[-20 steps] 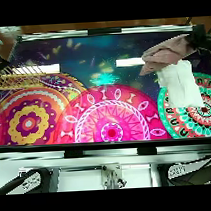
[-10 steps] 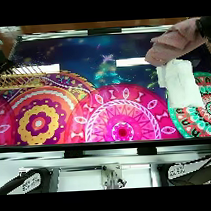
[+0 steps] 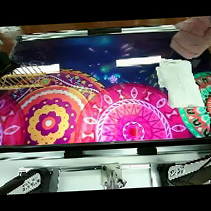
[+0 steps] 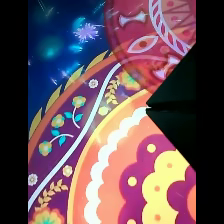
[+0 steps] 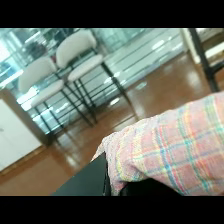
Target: Fold the shirts.
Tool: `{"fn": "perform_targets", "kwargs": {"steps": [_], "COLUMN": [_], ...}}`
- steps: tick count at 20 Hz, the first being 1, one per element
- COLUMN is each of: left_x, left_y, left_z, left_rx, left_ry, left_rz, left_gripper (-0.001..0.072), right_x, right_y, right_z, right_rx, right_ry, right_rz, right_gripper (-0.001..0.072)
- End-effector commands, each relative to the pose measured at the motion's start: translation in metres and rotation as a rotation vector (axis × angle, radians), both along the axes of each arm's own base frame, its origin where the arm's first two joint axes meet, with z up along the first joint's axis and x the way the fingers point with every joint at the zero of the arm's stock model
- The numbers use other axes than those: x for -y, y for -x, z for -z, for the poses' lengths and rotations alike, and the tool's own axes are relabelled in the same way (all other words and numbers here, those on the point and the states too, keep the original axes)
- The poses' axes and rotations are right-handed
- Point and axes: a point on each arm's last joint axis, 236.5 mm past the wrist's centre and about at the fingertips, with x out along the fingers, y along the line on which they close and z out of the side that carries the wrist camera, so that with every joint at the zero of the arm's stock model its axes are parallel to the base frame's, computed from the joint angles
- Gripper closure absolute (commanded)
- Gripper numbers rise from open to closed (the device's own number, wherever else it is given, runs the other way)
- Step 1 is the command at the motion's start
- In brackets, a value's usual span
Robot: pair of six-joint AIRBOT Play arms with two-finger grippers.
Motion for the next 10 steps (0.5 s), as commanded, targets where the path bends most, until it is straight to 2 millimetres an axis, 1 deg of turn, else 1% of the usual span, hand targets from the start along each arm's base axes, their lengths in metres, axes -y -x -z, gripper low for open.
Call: {"fn": "perform_targets", "kwargs": {"steps": [1,6,8,10], "left_x": [0.001,0.001,0.001,0.001], "left_y": [0.001,0.001,0.001,0.001], "left_z": [0.001,0.001,0.001,0.001], "left_rx": [-0.005,-0.005,-0.005,-0.005], "left_ry": [0.0,0.0,0.0,0.0], "left_rz": [0.003,0.003,0.003,0.003], "left_gripper": [0.0682,0.0682,0.0682,0.0682], "right_x": [0.01,0.016,0.02,0.025], "right_y": [-0.001,-0.013,-0.014,-0.013], "right_z": [0.003,0.031,0.034,0.032], "right_rx": [-0.006,-0.039,-0.038,-0.032], "right_ry": [0.079,0.07,0.075,0.101], "right_rz": [0.047,0.059,0.073,0.096], "right_gripper": [0.0666,0.0667,0.0667,0.0668]}}
